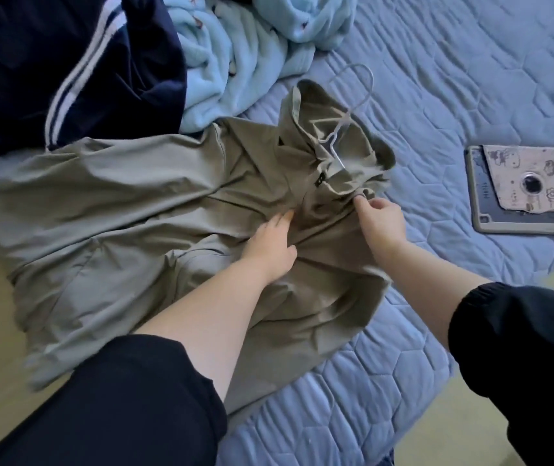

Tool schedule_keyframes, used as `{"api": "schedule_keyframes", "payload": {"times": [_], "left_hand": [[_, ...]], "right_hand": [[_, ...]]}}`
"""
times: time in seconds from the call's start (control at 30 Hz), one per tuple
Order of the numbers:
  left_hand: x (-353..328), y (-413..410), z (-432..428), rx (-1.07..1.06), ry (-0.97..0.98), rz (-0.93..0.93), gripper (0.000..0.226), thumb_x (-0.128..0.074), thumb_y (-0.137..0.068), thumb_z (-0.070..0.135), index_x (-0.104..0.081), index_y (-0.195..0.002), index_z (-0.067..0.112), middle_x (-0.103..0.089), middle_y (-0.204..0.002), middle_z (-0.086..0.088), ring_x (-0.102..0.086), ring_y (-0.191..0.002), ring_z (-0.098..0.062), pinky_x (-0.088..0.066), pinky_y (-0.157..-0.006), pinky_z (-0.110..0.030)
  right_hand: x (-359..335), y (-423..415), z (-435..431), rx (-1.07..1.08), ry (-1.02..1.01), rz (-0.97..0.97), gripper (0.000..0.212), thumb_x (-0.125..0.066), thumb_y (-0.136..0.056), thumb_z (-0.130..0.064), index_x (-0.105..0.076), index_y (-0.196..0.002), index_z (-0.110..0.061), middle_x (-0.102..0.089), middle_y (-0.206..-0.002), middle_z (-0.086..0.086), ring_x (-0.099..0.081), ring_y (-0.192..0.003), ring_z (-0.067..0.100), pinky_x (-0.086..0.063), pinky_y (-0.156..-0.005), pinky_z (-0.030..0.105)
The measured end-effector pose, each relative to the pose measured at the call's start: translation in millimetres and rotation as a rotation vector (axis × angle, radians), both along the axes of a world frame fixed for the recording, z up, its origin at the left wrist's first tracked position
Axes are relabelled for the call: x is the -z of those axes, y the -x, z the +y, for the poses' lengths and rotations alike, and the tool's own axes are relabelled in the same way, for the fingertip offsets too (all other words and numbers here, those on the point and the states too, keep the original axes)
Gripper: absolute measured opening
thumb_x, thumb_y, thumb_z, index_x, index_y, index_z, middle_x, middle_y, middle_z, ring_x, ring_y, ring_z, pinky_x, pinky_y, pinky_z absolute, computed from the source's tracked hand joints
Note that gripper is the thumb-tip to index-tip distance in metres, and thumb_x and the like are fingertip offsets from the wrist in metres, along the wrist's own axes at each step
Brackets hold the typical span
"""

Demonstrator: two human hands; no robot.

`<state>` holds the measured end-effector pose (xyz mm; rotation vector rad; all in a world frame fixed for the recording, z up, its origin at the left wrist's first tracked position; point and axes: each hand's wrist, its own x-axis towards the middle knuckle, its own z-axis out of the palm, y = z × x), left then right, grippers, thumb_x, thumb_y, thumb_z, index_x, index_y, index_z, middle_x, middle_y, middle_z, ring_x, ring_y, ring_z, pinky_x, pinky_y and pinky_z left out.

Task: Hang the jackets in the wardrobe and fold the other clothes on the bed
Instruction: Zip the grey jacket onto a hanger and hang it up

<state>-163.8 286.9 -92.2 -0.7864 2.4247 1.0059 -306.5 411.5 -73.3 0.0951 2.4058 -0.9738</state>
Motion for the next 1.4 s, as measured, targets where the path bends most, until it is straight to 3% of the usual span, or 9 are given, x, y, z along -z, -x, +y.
{"api": "schedule_keyframes", "payload": {"times": [0.2,0.37,0.6,0.67,0.83,0.97,1.03,1.13,1.4], "left_hand": [[-119.0,-3.1,-28.2,-0.317,0.286,0.326,0.060,-0.047,-0.093,0.014,-0.024,-0.148,0.010,-0.022,-0.155,-0.012,-0.026,-0.140,-0.028,-0.023,-0.113,-0.037],[-252.9,-30.4,-75.1,-0.419,0.563,0.412,0.061,-0.045,-0.097,0.025,-0.019,-0.150,0.010,-0.025,-0.153,-0.017,-0.024,-0.140,-0.032,-0.023,-0.114,-0.043],[-436.8,-155.3,-126.1,-0.422,0.991,0.473,0.038,-0.047,-0.097,0.028,-0.053,-0.129,0.009,-0.052,-0.127,-0.015,-0.045,-0.121,-0.034,-0.032,-0.104,-0.047],[-485.0,-191.2,-141.4,-0.416,1.013,0.450,0.034,-0.044,-0.098,0.031,-0.058,-0.122,0.011,-0.059,-0.118,-0.012,-0.051,-0.112,-0.033,-0.034,-0.098,-0.046],[-580.3,-274.4,-170.7,-0.481,0.902,0.520,0.030,-0.041,-0.101,0.029,-0.065,-0.106,0.012,-0.068,-0.098,-0.014,-0.058,-0.088,-0.038,-0.035,-0.067,-0.034],[-640.1,-318.6,-187.3,-0.562,0.834,0.642,0.026,-0.049,-0.098,0.024,-0.064,-0.081,0.010,-0.063,-0.075,-0.009,-0.051,-0.071,-0.030,-0.029,-0.060,-0.030],[-667.2,-329.0,-187.0,-0.567,0.806,0.716,0.025,-0.052,-0.096,0.021,-0.063,-0.077,0.009,-0.056,-0.068,-0.001,-0.048,-0.069,-0.026,-0.027,-0.059,-0.029],[-700.7,-341.3,-178.5,-0.588,0.784,0.785,0.020,-0.055,-0.093,0.019,-0.066,-0.079,0.008,-0.055,-0.069,0.003,-0.047,-0.070,-0.021,-0.028,-0.062,-0.028],[-735.7,-368.4,-130.9,-0.626,0.782,0.907,0.014,-0.062,-0.090,0.017,-0.070,-0.082,0.009,-0.064,-0.075,0.001,-0.054,-0.071,-0.016,-0.035,-0.060,-0.020]], "right_hand": [[-108.1,-4.1,-20.2,-0.150,0.079,0.109,0.046,-0.058,-0.087,-0.037,-0.056,-0.074,0.006,-0.048,-0.061,0.007,-0.045,-0.057,0.020,-0.032,-0.055,0.030],[-226.2,-32.9,-55.2,-0.326,0.213,0.168,0.044,-0.061,-0.084,-0.035,-0.036,-0.052,-0.016,-0.029,-0.039,-0.007,-0.031,-0.041,0.008,-0.023,-0.037,0.020],[-403.6,-113.3,-119.0,-0.570,0.371,0.284,0.043,-0.064,-0.081,-0.032,-0.044,-0.050,-0.010,-0.033,-0.040,-0.006,-0.035,-0.042,0.005,-0.024,-0.040,0.018],[-448.8,-141.7,-136.8,-0.616,0.403,0.346,0.041,-0.065,-0.080,-0.033,-0.049,-0.052,-0.008,-0.038,-0.046,-0.002,-0.036,-0.048,0.009,-0.027,-0.046,0.026],[-544.0,-207.7,-178.3,-0.655,0.472,0.477,0.033,-0.066,-0.080,-0.027,-0.055,-0.051,-0.018,-0.046,-0.043,-0.009,-0.047,-0.053,0.013,-0.031,-0.048,0.023],[-605.1,-250.3,-203.2,-0.734,0.467,0.601,0.010,-0.057,-0.084,-0.021,-0.063,-0.082,-0.014,-0.063,-0.078,0.001,-0.058,-0.083,0.024,-0.047,-0.075,0.034],[-633.7,-269.3,-208.0,-0.771,0.512,0.704,0.021,-0.050,-0.089,-0.019,-0.061,-0.107,-0.015,-0.059,-0.095,0.000,-0.054,-0.096,0.022,-0.044,-0.089,0.039],[-674.6,-290.0,-207.1,-0.832,0.588,0.770,0.035,-0.041,-0.095,-0.021,-0.052,-0.128,-0.018,-0.054,-0.107,-0.002,-0.050,-0.101,0.017,-0.041,-0.090,0.035],[-729.9,-313.8,-173.5,-1.167,0.488,0.828,0.017,-0.053,-0.095,-0.024,-0.068,-0.094,-0.015,-0.064,-0.078,-0.002,-0.057,-0.077,0.019,-0.044,-0.065,0.029]]}}
